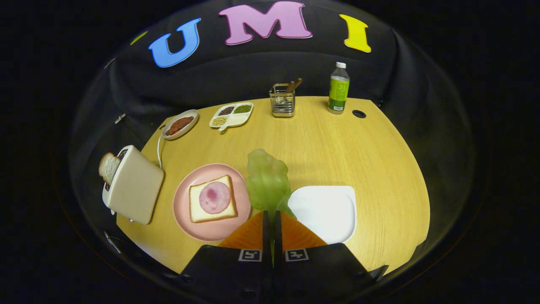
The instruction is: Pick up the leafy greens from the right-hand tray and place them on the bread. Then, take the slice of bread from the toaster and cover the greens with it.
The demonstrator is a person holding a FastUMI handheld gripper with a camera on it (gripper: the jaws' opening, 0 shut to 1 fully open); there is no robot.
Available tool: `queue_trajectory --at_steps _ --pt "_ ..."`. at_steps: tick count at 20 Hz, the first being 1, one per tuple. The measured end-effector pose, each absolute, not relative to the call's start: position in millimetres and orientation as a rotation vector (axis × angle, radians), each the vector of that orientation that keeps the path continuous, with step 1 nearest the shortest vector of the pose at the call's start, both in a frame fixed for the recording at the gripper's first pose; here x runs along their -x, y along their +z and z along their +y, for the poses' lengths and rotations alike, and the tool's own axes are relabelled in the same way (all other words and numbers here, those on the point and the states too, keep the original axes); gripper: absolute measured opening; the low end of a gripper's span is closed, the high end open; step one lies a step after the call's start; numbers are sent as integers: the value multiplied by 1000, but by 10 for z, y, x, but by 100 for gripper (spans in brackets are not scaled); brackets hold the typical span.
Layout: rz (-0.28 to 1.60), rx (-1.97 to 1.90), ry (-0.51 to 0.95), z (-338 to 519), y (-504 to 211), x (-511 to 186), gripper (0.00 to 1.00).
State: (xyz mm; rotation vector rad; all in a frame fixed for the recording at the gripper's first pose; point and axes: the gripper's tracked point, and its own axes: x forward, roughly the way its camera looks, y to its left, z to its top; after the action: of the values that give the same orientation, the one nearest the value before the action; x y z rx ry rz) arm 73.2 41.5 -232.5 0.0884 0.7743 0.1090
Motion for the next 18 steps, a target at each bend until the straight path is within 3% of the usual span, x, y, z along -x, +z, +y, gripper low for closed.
queue_trajectory --at_steps 10,18 --pt "785 -46 256 1451 -2370 -869 5" --pt "843 44 253 1625 -2664 -935 5"
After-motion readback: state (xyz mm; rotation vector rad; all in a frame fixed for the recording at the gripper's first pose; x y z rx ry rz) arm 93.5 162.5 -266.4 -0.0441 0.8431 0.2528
